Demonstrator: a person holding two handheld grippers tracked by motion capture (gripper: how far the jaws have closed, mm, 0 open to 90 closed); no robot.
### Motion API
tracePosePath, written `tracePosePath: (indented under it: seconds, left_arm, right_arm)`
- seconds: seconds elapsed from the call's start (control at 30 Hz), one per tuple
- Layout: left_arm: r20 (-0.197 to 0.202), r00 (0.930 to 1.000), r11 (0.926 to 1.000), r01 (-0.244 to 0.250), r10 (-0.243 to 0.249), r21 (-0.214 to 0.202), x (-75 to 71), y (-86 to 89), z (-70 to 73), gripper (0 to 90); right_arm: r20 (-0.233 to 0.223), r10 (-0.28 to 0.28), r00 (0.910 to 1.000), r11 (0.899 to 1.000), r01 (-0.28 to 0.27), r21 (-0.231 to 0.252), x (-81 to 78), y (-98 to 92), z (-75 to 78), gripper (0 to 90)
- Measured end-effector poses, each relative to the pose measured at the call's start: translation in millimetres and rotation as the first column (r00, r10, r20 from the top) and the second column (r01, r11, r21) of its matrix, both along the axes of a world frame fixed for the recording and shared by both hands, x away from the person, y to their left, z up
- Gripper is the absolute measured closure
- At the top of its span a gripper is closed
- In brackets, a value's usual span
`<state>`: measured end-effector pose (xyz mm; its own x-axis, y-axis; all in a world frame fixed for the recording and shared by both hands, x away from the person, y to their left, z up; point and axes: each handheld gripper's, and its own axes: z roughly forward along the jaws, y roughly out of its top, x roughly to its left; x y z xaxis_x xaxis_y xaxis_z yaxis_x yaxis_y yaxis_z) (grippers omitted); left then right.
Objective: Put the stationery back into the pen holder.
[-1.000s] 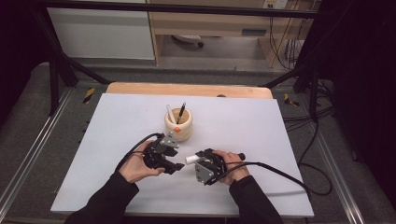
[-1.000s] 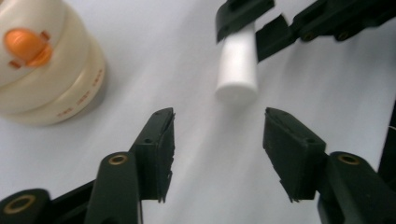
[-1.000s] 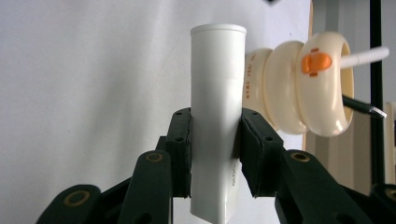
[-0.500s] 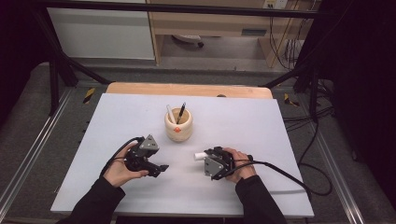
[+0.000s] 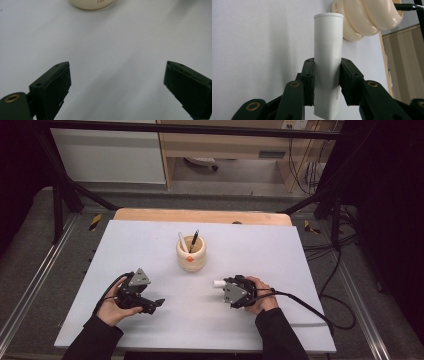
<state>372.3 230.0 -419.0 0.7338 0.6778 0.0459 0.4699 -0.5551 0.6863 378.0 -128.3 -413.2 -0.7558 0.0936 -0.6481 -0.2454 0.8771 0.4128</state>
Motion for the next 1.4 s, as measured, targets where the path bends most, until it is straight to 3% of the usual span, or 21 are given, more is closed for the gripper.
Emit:
tracePosePath:
  seconds: [0.23,0.37,0.63,0.73,0.9,1.13,1.3,1.4]
  left_arm:
    - [-0.007,0.9985,0.9979,-0.054,0.053,-0.036,-4.1,19.6,-8.3,4.8]
    - [-0.009,0.997,0.9952,-0.077,0.077,-0.06,-5.7,27.4,-11.2,3.4]
    - [-0.012,0.9961,0.9923,-0.088,0.088,-0.087,-8.2,37.2,-17.2,2.2]
    - [-0.012,0.9948,0.9909,-0.102,0.101,-0.088,-9.5,41.8,-19.0,1.9]
    - [0.002,0.9924,0.9876,-0.122,0.123,-0.099,-12.5,48.9,-19.0,0.7]
    - [-0.005,0.9883,0.9822,-0.152,0.152,-0.111,-14.2,56.1,-21.3,0.5]
    - [-0.002,0.9871,0.9788,-0.159,0.16,-0.129,-15.0,59.2,-21.5,0.5]
    - [0.005,0.9864,0.977,-0.162,0.164,-0.139,-16.1,60.9,-21.1,0.5]
  right_arm:
    - [-0.012,-0.029,0.9995,0.998,0.03,0.049,3.4,-1.4,4.3,67.0]
    - [-0.035,-0.078,0.9963,0.993,0.081,0.081,4.9,-2.8,6.7,67.0]
    - [-0.107,-0.141,0.9842,0.969,0.159,0.188,9.6,-4.5,10.5,67.0]
    - [-0.136,-0.159,0.978,0.954,0.187,0.234,11.2,-3.8,13.0,67.0]
    - [-0.192,-0.187,0.9633,0.918,0.241,0.313,15.1,-2.7,17.0,67.1]
    - [-0.255,-0.204,0.9451,0.856,0.299,0.422,20.6,3.7,25.9,67.0]
    - [-0.295,-0.216,0.9308,0.799,0.342,0.494,24.2,11.8,32.3,67.1]
    - [-0.314,-0.21,0.9259,0.777,0.353,0.521,26.4,17.4,36.3,67.1]
